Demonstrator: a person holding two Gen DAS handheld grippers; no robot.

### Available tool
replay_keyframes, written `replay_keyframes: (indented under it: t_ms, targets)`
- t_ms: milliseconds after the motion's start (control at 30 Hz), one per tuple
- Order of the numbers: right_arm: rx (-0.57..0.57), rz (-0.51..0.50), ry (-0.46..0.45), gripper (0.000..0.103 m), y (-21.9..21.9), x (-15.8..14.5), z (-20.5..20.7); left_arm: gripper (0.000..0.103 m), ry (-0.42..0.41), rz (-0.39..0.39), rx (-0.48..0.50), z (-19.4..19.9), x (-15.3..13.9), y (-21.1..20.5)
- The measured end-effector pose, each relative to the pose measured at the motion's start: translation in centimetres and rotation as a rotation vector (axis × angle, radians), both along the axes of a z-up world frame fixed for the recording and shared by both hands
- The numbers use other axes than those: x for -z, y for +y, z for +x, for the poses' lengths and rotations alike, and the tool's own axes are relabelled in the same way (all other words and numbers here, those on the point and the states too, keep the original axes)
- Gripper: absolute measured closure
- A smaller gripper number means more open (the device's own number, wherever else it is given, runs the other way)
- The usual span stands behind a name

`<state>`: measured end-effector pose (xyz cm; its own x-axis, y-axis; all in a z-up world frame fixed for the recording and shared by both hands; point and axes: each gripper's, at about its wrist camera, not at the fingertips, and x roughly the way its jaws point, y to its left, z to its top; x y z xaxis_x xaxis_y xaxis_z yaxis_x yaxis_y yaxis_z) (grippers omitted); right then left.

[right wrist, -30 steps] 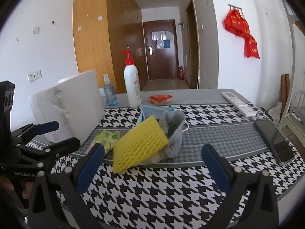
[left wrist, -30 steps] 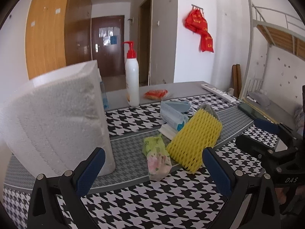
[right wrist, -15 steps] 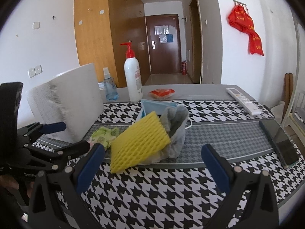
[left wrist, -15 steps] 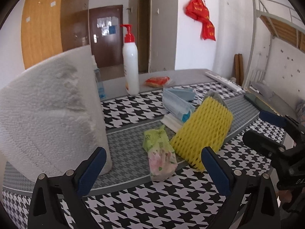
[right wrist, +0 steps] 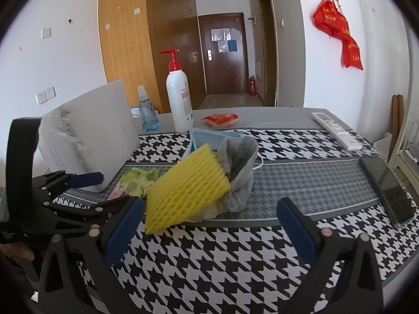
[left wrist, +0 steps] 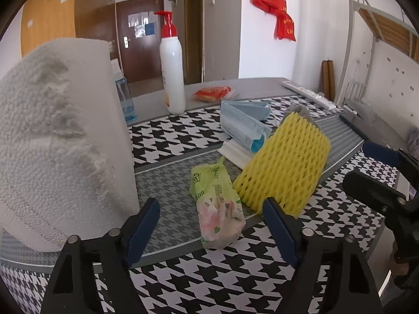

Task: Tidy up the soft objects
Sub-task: 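Grasp the green-and-pink packet with the left tool while the right tool grasps the yellow mesh sleeve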

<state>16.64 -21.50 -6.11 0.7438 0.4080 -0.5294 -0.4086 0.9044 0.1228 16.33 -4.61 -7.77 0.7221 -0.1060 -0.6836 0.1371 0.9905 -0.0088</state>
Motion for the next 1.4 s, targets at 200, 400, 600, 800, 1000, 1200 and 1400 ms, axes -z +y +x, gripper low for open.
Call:
replay_keyframes:
  t_ms: [200,400,600,800,1000,1200,1400]
  targets:
    - [-0.03,0.012,0.013,0.001,0.3,0.0,0.2,0.037,0.05,-0.019,0.008,0.7,0.5,0.0]
    - [-0.055,0.002,0.033,0.001,0.9,0.2,0.9,0.053,0.114,-0.026,0.012,1.6,1.2,0.0]
    - [-0.071,0.0,0.055,0.001,1.1,0.4,1.7,0.065,0.125,-0.019,0.02,1.4,1.3,-0.3]
    - [-0.091,-0.012,0.083,0.006,1.4,0.5,2.2,0.069,0.116,-0.043,0.035,1.5,1.2,-0.2]
    - [-0.101,-0.028,0.118,0.014,1.8,0.8,3.3,0.069,0.06,-0.071,0.044,0.7,0.3,0.3]
    - [-0.11,-0.022,0.142,0.032,1.9,1.0,3.4,0.069,0.06,-0.082,0.074,0.1,0.2,0.0]
    - [-0.115,-0.052,0.143,0.052,2.5,1.1,3.3,0.069,0.085,-0.089,0.085,0.4,0.4,-0.1]
